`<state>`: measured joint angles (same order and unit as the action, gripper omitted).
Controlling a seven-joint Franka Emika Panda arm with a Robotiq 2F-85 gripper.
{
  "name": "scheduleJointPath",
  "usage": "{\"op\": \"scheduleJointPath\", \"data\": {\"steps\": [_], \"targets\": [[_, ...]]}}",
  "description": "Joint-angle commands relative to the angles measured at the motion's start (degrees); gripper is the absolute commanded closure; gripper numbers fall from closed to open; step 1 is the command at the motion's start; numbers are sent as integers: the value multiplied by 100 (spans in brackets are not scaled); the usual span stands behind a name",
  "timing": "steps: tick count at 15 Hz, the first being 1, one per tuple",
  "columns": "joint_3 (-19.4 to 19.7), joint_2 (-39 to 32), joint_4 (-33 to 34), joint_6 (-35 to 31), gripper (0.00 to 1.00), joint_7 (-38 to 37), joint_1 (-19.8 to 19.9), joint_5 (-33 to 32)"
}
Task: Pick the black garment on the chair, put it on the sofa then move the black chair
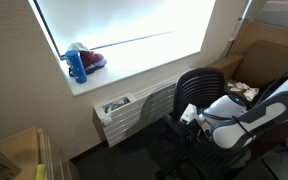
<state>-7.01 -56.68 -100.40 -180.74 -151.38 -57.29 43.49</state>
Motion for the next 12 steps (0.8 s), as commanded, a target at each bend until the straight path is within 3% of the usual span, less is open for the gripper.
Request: {"op": "scheduleJointPath", "data": {"steps": [1, 3, 7, 10, 12], "targets": [[-374, -374, 688, 97, 55, 444, 381, -441], [-804, -521, 866, -66, 55, 740, 755, -561], [-1206, -859, 1112, -169, 55, 807, 1130, -1118], [-1090, -1011, 1217, -367, 55, 701, 1082, -1571], [-783, -1020, 1265, -401, 55, 549, 872, -1750]]}}
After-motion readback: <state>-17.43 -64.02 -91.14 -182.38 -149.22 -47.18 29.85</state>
